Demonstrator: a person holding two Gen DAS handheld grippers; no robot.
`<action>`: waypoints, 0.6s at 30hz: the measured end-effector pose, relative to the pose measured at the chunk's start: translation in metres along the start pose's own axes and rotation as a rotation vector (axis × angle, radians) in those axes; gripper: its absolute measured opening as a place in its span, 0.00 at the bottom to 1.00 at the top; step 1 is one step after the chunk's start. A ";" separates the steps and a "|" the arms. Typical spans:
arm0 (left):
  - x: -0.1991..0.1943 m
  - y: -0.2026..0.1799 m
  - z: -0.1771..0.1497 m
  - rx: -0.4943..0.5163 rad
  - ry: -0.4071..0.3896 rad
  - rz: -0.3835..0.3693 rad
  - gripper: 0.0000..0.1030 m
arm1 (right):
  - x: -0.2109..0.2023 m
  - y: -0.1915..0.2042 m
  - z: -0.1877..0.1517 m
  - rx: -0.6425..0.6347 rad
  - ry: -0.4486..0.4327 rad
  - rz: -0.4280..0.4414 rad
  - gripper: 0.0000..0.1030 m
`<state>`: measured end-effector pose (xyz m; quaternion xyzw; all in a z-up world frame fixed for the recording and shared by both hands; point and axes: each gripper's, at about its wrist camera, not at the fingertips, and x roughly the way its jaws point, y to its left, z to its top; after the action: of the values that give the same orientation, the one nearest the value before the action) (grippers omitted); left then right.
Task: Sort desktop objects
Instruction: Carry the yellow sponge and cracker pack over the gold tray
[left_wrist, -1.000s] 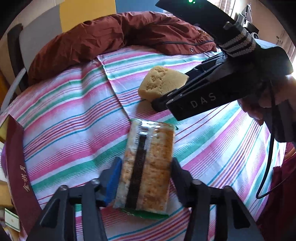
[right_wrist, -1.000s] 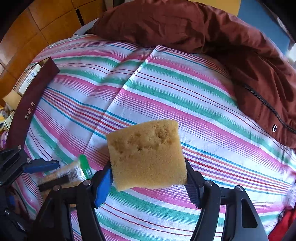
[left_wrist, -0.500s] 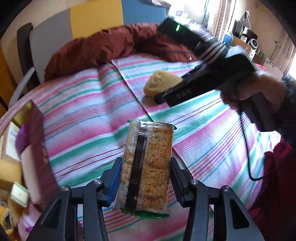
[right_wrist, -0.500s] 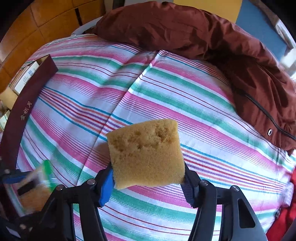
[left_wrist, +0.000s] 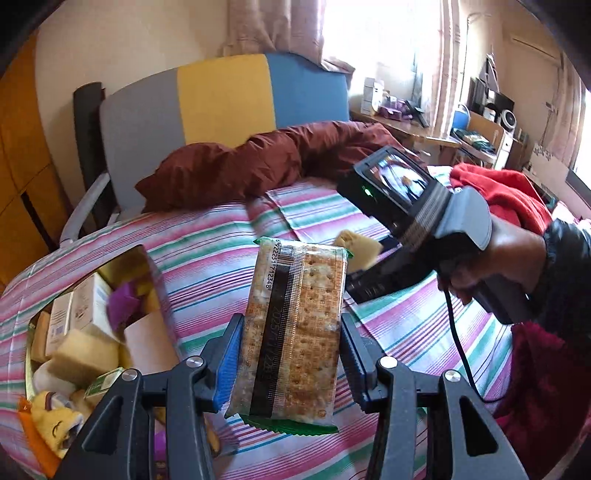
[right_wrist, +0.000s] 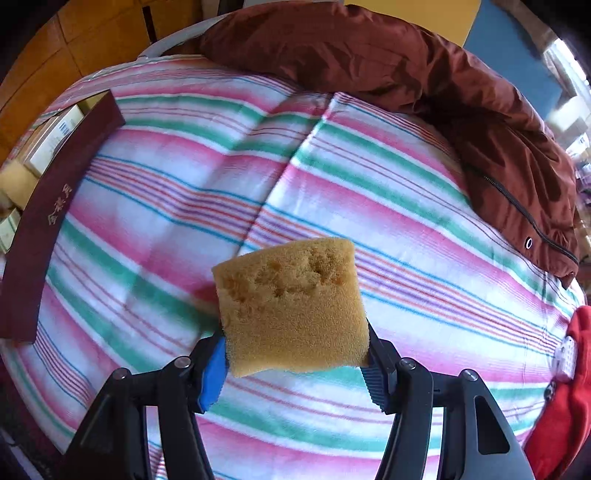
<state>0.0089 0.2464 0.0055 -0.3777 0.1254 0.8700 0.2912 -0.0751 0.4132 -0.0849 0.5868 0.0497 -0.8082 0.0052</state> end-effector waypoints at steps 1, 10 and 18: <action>-0.003 0.002 -0.001 -0.006 -0.002 0.001 0.48 | -0.001 0.005 -0.001 -0.006 0.001 -0.002 0.61; -0.027 0.026 -0.009 -0.064 -0.043 0.020 0.48 | -0.011 0.042 -0.005 -0.019 0.009 -0.004 0.61; -0.044 0.053 -0.022 -0.126 -0.067 0.046 0.48 | -0.029 0.061 -0.044 -0.013 -0.003 0.021 0.61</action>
<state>0.0140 0.1768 0.0228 -0.3628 0.0693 0.8948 0.2507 -0.0200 0.3547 -0.0755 0.5859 0.0488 -0.8087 0.0179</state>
